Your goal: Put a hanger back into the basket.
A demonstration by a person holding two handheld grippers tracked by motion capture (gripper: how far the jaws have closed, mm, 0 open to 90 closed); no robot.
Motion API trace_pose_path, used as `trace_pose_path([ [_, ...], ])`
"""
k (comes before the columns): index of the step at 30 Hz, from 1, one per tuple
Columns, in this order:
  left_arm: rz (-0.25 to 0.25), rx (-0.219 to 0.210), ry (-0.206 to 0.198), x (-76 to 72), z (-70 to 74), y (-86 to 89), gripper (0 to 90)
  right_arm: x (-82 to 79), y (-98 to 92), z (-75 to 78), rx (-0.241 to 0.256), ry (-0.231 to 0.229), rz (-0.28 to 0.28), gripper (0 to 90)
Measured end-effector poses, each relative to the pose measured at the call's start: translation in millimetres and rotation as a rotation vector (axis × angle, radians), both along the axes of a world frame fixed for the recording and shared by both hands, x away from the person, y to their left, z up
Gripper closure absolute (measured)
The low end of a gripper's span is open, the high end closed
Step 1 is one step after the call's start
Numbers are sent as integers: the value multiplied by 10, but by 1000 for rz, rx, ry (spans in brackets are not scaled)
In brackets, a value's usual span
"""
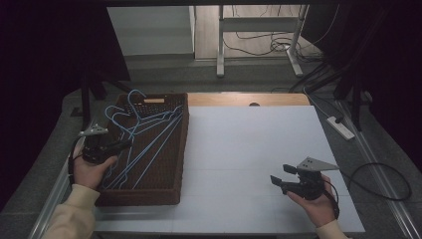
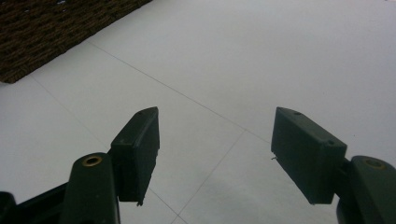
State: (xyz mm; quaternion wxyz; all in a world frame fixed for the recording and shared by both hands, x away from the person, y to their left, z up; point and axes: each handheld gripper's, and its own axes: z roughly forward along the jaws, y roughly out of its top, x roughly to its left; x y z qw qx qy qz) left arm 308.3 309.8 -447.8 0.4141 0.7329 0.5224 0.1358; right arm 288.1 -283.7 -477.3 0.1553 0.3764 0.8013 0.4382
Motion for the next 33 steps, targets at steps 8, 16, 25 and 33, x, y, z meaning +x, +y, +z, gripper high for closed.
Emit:
trace_pose_path([
  [8, 14, 51, 127, 91, -113, -30, 862, 0, -1, 0, 0, 0, 1, 334],
  [16, 30, 139, 296, 200, -256, -55, 843, 0, 0, -1, -1, 1, 2, 334],
  [25, 55, 155, 320, 224, -283, -49, 688, -4, 3, -1, -1, 2, 4, 334],
  [33, 119, 166, 171, 134, -129, -65, 408, -4, 5, -3, -1, 3, 4, 334],
])
